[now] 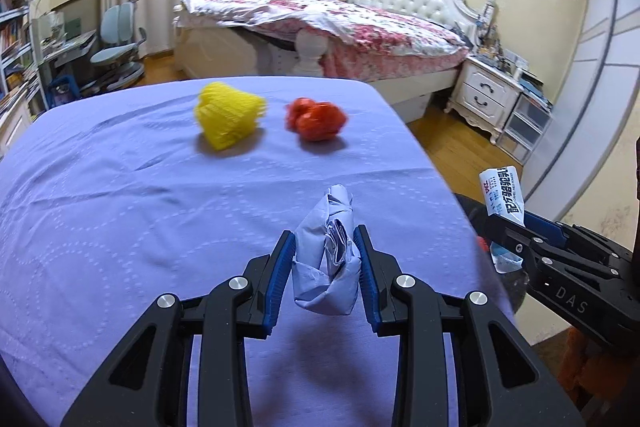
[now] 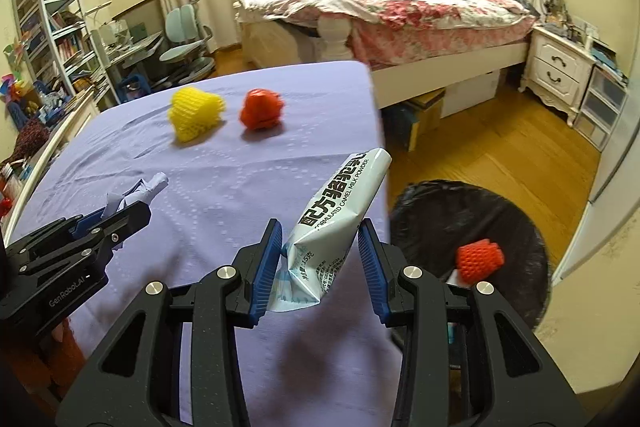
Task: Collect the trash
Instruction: 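Carry the white paper and milk-powder tube over the black bin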
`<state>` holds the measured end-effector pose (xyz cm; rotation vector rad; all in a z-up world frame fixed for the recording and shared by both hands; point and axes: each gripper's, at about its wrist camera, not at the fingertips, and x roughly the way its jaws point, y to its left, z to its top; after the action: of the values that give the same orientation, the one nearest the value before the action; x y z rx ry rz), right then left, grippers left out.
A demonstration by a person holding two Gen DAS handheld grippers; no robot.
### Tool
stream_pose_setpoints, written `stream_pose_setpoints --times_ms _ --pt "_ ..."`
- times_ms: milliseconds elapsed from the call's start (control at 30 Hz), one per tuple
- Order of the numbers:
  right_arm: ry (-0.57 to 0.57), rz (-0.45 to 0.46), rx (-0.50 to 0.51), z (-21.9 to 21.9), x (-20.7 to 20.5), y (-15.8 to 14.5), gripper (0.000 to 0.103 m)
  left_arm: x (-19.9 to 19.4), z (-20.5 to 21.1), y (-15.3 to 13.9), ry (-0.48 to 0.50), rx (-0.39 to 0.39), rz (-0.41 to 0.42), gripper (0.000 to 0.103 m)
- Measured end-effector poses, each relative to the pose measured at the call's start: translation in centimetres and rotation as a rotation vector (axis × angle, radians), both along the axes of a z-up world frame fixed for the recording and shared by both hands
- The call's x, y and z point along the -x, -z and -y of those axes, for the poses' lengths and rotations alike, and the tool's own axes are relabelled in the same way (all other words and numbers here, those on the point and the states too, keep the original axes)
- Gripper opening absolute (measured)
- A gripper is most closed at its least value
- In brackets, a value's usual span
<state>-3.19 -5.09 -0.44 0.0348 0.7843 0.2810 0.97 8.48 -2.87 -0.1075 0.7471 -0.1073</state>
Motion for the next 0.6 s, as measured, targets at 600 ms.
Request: stream_pose_setpoints --times_ms 600 --pt "0.172 -0.051 -0.037 10.8 -1.9 3.1 0.039 -4.2 11.5 1.6 0.170 -0.062 -0.015 0.034"
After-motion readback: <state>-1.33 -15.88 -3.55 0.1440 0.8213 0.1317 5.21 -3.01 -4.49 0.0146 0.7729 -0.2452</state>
